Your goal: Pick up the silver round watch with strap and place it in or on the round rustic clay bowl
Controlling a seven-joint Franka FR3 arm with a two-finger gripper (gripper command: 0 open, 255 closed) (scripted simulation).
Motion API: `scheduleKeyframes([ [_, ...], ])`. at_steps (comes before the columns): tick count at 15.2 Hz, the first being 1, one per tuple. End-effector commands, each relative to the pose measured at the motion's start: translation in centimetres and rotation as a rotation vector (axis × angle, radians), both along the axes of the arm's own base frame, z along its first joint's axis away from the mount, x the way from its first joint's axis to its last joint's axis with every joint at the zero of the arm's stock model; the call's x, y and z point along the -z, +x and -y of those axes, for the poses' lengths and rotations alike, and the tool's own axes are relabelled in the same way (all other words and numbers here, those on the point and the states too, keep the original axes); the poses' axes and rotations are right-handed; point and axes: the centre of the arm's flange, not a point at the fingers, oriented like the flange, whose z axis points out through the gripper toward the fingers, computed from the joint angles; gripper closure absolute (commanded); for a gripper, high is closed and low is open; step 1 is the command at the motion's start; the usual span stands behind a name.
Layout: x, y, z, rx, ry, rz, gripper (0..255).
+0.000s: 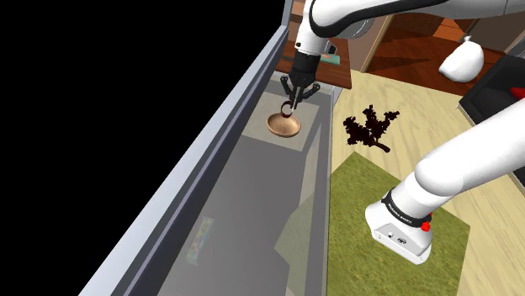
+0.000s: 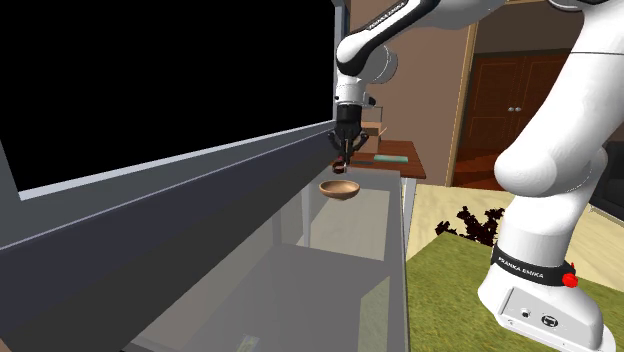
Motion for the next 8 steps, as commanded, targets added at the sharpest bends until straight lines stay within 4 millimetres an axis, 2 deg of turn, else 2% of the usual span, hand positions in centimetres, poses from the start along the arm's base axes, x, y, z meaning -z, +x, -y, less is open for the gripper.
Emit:
scheduleKeyframes([
  [1, 1.1, 0.1, 0.0, 0.0, 0.0, 0.0, 255],
  [7, 4.2, 0.1, 0.0, 0.0, 0.0, 0.0, 255],
  [8, 4.2, 0.1, 0.0, 0.0, 0.0, 0.0, 255],
])
